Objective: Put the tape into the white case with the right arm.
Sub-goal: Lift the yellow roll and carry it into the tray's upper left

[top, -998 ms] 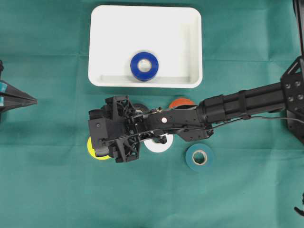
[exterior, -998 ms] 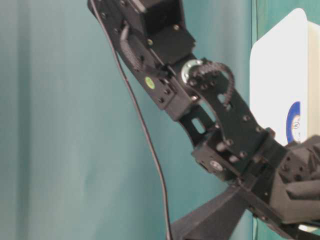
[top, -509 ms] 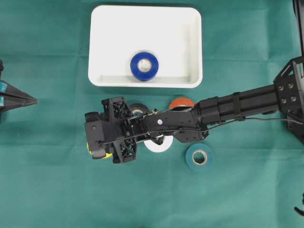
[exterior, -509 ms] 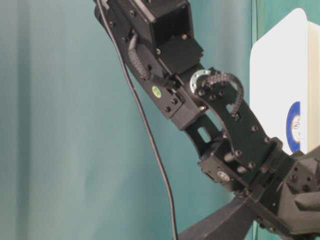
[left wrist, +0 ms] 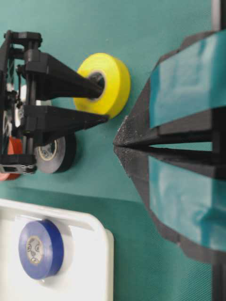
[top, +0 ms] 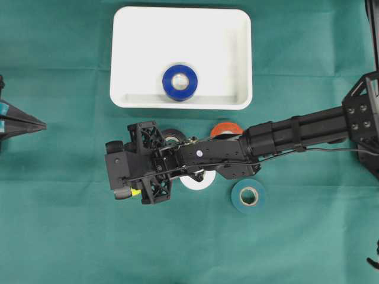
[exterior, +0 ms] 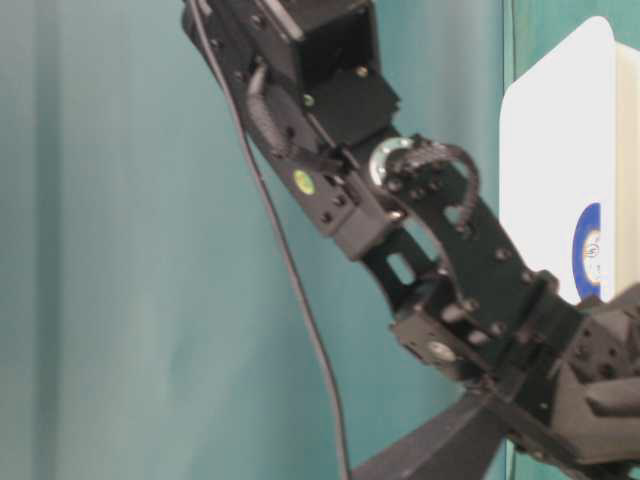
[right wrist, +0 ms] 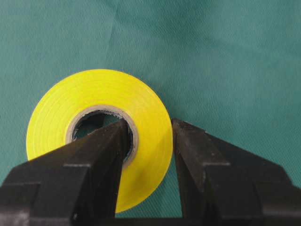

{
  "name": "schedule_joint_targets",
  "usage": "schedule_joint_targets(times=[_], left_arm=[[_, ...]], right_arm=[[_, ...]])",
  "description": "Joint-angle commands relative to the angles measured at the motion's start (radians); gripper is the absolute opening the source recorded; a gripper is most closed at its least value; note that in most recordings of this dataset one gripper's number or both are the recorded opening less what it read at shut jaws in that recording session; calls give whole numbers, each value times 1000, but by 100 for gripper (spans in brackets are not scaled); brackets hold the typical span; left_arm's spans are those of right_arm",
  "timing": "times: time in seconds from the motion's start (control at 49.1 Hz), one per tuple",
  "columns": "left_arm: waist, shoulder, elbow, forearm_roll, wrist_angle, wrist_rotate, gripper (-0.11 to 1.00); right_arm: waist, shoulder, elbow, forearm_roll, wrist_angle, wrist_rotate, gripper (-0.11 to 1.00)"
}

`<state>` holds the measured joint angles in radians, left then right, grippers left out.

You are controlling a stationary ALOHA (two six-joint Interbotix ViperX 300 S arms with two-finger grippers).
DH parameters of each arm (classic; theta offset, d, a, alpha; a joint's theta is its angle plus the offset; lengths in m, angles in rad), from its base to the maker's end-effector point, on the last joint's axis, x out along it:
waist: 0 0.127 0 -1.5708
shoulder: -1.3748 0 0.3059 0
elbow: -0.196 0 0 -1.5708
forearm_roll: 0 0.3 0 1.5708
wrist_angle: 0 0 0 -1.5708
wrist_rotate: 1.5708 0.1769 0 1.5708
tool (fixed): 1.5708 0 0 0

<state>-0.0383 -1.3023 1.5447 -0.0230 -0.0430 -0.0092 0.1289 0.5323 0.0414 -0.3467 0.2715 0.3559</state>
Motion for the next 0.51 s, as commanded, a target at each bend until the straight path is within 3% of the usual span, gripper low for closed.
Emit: schedule_joint_targets(times=[0.0,0.489], left_arm=[[-2,8,-11,0,-5,-2,0],[-2,6,-11,0,-5,-2,0]], right_arm=[[5,-92,-23,-2,25,3,2],[-11,-192,-23,-2,101,29,1]])
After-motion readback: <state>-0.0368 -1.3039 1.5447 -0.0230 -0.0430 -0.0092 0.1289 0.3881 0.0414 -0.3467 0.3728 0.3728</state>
